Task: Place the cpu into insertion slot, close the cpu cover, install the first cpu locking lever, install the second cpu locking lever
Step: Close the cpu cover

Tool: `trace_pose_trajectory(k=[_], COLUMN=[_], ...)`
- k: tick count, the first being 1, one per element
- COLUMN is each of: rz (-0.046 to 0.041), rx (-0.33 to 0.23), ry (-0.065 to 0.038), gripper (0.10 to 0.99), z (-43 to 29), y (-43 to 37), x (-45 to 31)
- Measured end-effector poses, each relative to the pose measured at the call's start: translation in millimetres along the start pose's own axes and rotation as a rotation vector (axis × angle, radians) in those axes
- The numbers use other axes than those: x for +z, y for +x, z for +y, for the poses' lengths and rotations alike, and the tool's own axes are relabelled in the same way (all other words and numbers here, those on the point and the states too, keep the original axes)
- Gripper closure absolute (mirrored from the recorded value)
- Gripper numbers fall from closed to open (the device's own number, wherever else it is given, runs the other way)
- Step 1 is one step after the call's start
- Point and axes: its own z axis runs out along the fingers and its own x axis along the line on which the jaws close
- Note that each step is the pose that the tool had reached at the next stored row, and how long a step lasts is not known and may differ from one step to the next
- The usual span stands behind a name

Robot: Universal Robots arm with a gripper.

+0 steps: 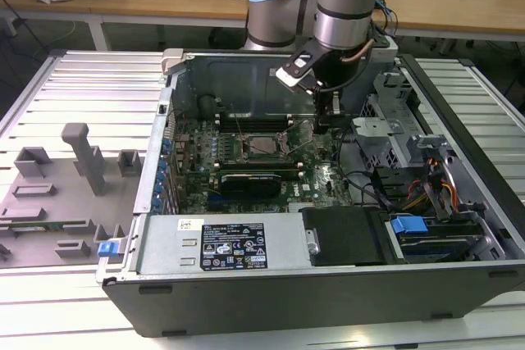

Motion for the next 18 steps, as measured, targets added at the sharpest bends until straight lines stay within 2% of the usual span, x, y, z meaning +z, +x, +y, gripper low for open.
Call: trace_pose_trajectory(k=[4,5,7,8,9,11,12,13,14,16,17,18], rz=[-0.0001,0.0001,0.0002,0.0007,0.0011,0.0007,0.0008,0.0010,0.0014,0.0012,0.0014,0.0015], rx=[0.000,-0.001,-0.001,-0.001,-0.002,-0.002,-0.002,-0.002,-0.002,-0.001,-0.001,-0.001], ry=[0.003,0.015,0.052,0.074,0.101,0.102,0.100,0.096,0.089,0.070,0.062,0.059], gripper=[0.980,0.980,0.980,0.980,0.980,0.980,0.980,0.980,0.980,0.980,0.980,0.980], z=[0.1,0.4,1.3,2.0,2.6,2.3,0.1,-5.2,-12.5,-42.0,-51.9,-55.9], y=[0.0,0.0,0.0,0.0,0.1,0.0,0.0,0.0,0.1,0.9,1.1,1.1], x=[0.1,0.3,0.4,0.6,0.7,0.6,0.5,0.3,0.1,-1.1,-1.4,-1.5])
